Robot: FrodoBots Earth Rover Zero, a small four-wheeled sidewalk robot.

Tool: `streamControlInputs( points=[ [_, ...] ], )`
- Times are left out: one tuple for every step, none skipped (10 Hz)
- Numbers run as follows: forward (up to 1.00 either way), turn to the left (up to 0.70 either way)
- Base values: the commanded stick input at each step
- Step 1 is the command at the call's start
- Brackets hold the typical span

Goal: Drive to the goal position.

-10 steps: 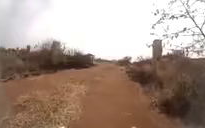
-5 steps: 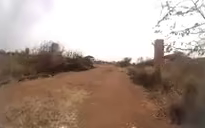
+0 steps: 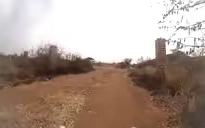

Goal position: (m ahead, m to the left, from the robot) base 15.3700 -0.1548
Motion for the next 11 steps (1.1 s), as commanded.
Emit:
streamControlInputs(
  points=[
    [0.5, 0.0],
    [0.5, 0.0],
    [0.5, 0.0],
    [0.5, 0.0],
    [0.5, 0.0],
    [0.5, 0.0],
    [0.5, 0.0],
    [0.5, 0.0],
    [0.5, 0.0],
    [0.5, 0.0],
    [0.5, 0.0]
  ],
)
